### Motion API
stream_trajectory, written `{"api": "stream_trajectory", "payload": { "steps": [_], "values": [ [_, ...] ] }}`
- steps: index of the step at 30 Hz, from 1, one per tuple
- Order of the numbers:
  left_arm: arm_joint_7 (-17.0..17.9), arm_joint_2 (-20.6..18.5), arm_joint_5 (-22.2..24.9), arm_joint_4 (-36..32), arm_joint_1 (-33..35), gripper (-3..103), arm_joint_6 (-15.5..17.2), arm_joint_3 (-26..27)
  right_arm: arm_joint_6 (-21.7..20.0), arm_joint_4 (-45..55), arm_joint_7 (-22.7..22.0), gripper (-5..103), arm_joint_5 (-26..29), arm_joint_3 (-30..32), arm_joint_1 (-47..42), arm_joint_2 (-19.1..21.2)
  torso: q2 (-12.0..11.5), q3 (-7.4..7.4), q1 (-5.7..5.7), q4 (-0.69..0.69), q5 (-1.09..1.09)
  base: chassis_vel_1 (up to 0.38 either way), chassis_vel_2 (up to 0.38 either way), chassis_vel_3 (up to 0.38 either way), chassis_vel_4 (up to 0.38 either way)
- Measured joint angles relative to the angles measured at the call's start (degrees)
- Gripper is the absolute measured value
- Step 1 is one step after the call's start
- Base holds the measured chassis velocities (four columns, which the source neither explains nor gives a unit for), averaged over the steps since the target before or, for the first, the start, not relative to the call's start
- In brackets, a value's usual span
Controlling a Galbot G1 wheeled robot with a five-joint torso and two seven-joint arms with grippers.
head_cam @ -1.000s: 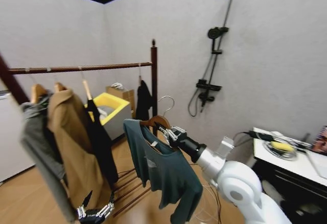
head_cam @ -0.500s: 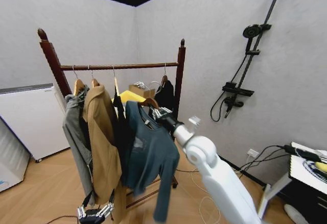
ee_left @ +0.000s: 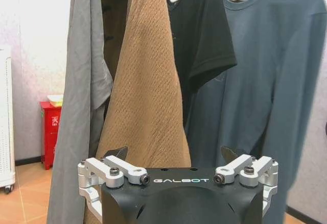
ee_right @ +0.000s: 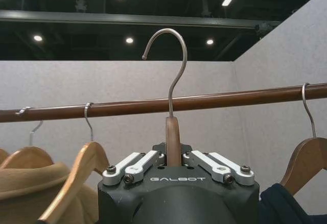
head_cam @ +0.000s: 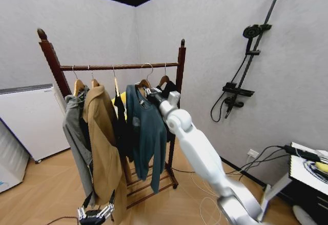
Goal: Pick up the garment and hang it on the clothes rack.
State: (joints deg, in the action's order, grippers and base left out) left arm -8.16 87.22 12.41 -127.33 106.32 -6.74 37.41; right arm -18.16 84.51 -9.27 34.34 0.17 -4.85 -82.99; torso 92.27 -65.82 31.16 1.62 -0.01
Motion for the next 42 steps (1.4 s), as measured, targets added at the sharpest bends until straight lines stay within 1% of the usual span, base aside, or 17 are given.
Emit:
{"api": "stream_trajectory", "payload": {
  "steps": [2, 3, 4, 5, 6, 7, 9, 11, 13, 15, 16, 18, 24, 32, 38, 39, 42],
  "values": [
    [0.01, 0.0, 0.0, 0.0, 0.0, 100, 0.0, 0.0, 0.85, -5.0, -0.48, 10, -1.41, -1.12, 3.16, -2.52, 0.0, 0.0, 0.01, -0.01, -0.01, 0.0, 0.0, 0.0, 0.0],
    [0.01, 0.0, 0.0, 0.0, 0.0, 100, 0.0, 0.0, 0.85, -5.0, -0.48, 10, -1.41, -1.12, 3.16, -2.52, 0.0, 0.0, 0.01, -0.01, -0.01, 0.0, 0.0, 0.0, 0.0],
    [0.01, 0.0, 0.0, 0.0, 0.0, 100, 0.0, 0.0, 1.0, -7.1, -0.6, 10, -1.9, -1.67, 4.68, -3.8, 0.0, 0.0, 0.0, -0.01, -0.01, 0.0, 0.0, 0.0, 0.0],
    [0.01, 0.0, 0.0, 0.0, 0.0, 100, 0.0, 0.0, 1.0, -7.1, -0.6, 10, -1.9, -1.67, 4.68, -3.8, 0.0, 0.0, 0.0, -0.01, -0.01, 0.0, 0.0, 0.0, 0.0],
    [0.01, 0.0, 0.0, 0.0, 0.0, 100, 0.0, 0.0, 1.24, -9.83, -0.9, 10, -2.4, -2.29, 6.51, -5.62, 0.0, 0.01, 0.0, 0.0, -0.01, 0.0, 0.0, 0.0, 0.0],
    [0.01, 0.0, 0.0, 0.0, 0.0, 100, 0.0, 0.0, 1.24, -9.83, -0.9, 10, -2.4, -2.29, 6.51, -5.62, 0.0, 0.01, 0.0, 0.0, -0.01, 0.0, 0.0, 0.0, 0.0],
    [0.01, 0.0, 0.0, 0.0, 0.0, 100, 0.0, 0.0, 1.42, -13.78, -1.51, 10, -3.37, -2.77, 9.01, -8.91, 0.0, 0.01, -0.01, -0.03, -0.01, 0.0, 0.0, 0.0, 0.0],
    [0.01, 0.01, 0.0, 0.0, 0.0, 100, 0.0, 0.0, 1.53, -15.35, -1.56, 10, -3.89, -2.8, 9.73, -9.32, 0.0, 0.02, -0.01, -0.06, -0.02, 0.0, 0.0, 0.0, 0.0],
    [0.01, 0.0, 0.0, 0.0, 0.0, 100, 0.0, 0.01, 1.93, -17.94, -1.57, 10, -4.79, -2.76, 10.7, -9.54, 0.01, 0.01, -0.02, -0.03, -0.01, 0.0, 0.0, 0.0, 0.0],
    [0.01, -0.01, 0.0, 0.0, 0.0, 100, 0.0, 0.01, 3.29, -23.67, -1.49, 10, -7.06, -1.76, 12.68, -9.56, 0.01, 0.01, -0.02, -0.01, 0.0, 0.0, 0.0, 0.0, 0.0],
    [0.01, -0.01, 0.0, 0.0, 0.0, 100, 0.0, 0.01, 3.29, -23.67, -1.49, 10, -7.06, -1.76, 12.68, -9.56, 0.01, 0.01, -0.02, -0.01, 0.0, 0.0, 0.0, 0.0, 0.0],
    [0.01, 0.0, 0.0, 0.0, 0.0, 100, 0.0, 0.01, 4.36, -28.81, -1.38, 10, -9.61, -0.37, 14.81, -9.49, 0.01, 0.01, -0.01, 0.01, 0.02, 0.0, 0.0, 0.0, 0.0],
    [0.0, 0.0, 0.0, 0.0, 0.0, 100, 0.0, 0.0, 6.96, -36.52, 0.05, 10, -13.38, 1.47, 17.16, -9.37, 0.01, 0.0, -0.01, 0.0, 0.01, 0.0, 0.0, 0.0, 0.0],
    [0.0, 0.0, 0.0, 0.0, 0.0, 100, 0.0, 0.0, 5.95, -34.95, 0.63, 10, -12.49, 0.47, 15.61, -9.24, 0.01, 0.01, -0.01, 0.01, 0.01, 0.0, 0.0, 0.0, 0.0],
    [0.01, 0.0, 0.0, 0.0, 0.0, 100, 0.0, 0.0, 4.15, -29.75, 1.08, 10, -8.57, -1.13, 12.1, -9.21, 0.02, 0.04, -0.02, 0.0, 0.01, 0.0, 0.0, 0.0, 0.0],
    [0.01, 0.0, 0.0, 0.0, 0.0, 100, 0.0, 0.0, 3.3, -26.98, 1.96, 7, -6.71, -1.48, 10.47, -9.21, 0.03, 0.04, -0.02, 0.02, 0.02, 0.0, 0.0, 0.0, 0.0],
    [0.01, 0.0, 0.0, 0.0, 0.0, 100, 0.0, 0.01, 3.38, -25.23, 3.56, 7, -5.7, -1.64, 9.33, -9.19, 0.03, 0.05, -0.02, 0.02, 0.01, 0.0, 0.0, 0.0, 0.0]
  ]
}}
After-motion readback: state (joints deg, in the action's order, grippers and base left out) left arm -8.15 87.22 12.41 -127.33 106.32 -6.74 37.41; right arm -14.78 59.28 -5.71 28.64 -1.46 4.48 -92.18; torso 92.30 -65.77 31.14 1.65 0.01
